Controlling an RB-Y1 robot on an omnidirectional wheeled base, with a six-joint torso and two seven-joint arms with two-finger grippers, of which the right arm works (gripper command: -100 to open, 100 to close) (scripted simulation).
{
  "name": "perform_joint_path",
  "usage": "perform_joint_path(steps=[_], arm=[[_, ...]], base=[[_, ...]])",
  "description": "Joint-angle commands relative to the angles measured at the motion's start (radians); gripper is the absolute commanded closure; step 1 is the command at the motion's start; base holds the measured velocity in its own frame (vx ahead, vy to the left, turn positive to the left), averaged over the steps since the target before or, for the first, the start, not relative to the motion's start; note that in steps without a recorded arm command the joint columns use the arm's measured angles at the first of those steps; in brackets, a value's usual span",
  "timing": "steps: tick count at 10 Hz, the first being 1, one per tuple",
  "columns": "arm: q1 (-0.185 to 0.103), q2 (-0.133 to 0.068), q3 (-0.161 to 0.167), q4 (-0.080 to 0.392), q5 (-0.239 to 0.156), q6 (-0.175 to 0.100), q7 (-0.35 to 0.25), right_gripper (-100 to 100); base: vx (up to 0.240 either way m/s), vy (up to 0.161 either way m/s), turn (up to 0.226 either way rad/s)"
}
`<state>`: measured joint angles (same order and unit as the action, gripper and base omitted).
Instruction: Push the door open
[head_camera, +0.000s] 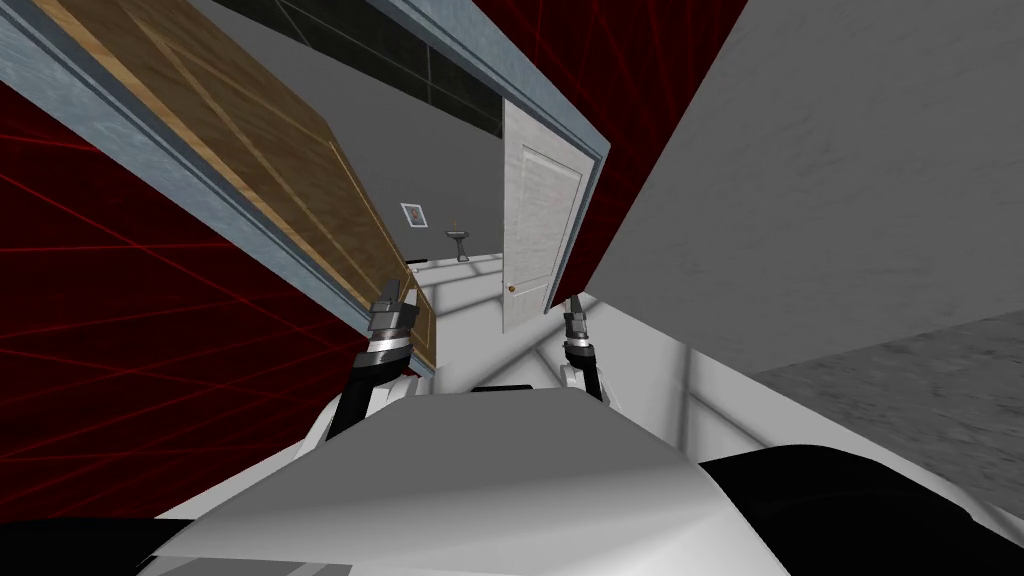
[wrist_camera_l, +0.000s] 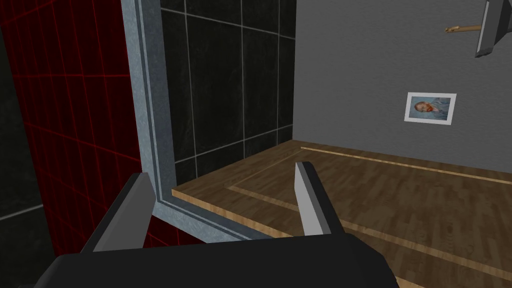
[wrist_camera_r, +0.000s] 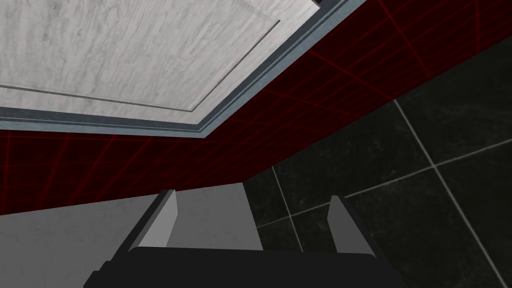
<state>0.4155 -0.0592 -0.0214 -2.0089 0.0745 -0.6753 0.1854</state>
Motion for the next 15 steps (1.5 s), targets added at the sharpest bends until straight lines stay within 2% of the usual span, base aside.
perform_joint_path(steps=[1,3,4,8,12,13,15], arm=[[-0.022,-0.009,-0.002,0.049,0.018,-0.007,0.035,-100],[-0.044,-0.018,-0.001,0.110,0.043,-0.022,0.079,-100],[-0.044,-0.018,-0.001,0.115,0.043,-0.022,0.079,-100],[-0.090,-0.036,0.000,0.239,0.094,-0.054,0.172,-100],[-0.138,-0.052,0.002,0.391,0.147,-0.087,0.269,-100],[-0.138,-0.052,0.002,0.394,0.147,-0.087,0.269,-100],[-0.162,-0.060,0.003,0.459,0.174,-0.104,0.318,-100]], base=[[0.094,0.014,0.015],[0.110,0.001,0.019],[0.073,0.002,0.009],[0.070,0.007,0.017],[0.105,0.002,0.022],[0.069,0.001,0.003],[0.070,-0.007,0.015]])
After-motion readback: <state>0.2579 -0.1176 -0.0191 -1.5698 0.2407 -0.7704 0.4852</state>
